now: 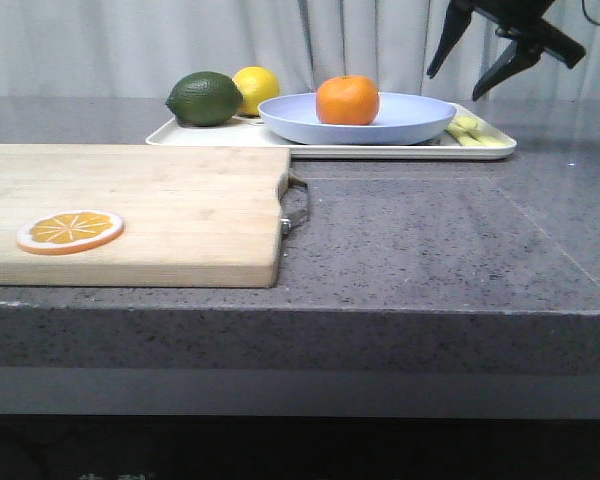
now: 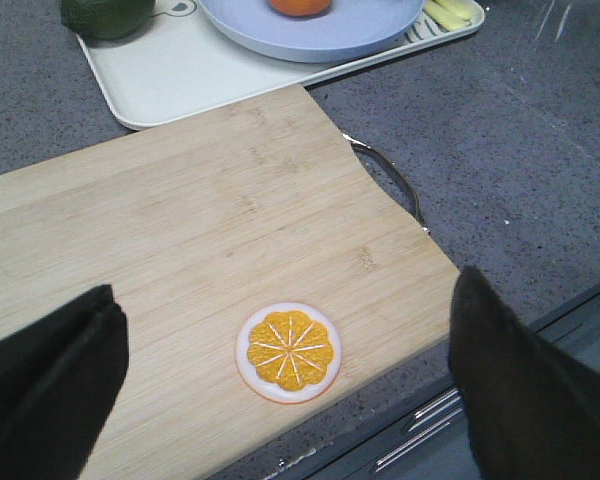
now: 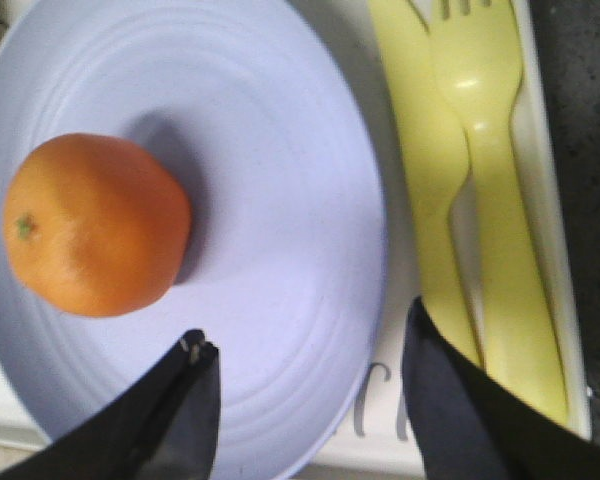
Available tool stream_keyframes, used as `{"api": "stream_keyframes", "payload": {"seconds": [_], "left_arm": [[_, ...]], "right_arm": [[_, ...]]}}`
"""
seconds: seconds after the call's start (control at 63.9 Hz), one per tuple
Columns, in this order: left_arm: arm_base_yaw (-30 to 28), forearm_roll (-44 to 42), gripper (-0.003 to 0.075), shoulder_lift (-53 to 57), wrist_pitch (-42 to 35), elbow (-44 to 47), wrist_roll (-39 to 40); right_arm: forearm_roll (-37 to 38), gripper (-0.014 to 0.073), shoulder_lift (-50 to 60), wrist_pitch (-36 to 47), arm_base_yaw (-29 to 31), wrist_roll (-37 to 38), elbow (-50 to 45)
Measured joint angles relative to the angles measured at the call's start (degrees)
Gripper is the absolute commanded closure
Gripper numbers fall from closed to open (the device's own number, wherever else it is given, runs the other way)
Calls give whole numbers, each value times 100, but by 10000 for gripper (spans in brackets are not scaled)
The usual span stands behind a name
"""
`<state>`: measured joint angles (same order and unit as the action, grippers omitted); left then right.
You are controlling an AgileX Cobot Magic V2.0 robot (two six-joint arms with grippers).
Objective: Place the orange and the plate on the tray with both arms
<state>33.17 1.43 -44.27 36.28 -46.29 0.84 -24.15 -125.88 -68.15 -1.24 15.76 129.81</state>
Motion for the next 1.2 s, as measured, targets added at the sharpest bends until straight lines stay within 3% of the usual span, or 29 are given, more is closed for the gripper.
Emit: {"api": "stream_keyframes", "payload": {"seconds": [0.281,0.5,0.641,0.876,1.204], "left_arm": [[0,0,90,0,-10,0,0],[0,0,90,0,-13,0,0],[0,0,90,0,-13,0,0],[0,0,90,0,-13,0,0],[0,0,90,0,-13,0,0]], "right_arm": [[509,162,703,-340,-13,-441,-21],[759,162,1641,-350,-13,-1082,-746],[759,162,2675,-278,-13,-1738,-1937],[768,162,4804,871,-13,-2883,-4512],[768,162,7287,1616,-13,-3035,-7184]]}}
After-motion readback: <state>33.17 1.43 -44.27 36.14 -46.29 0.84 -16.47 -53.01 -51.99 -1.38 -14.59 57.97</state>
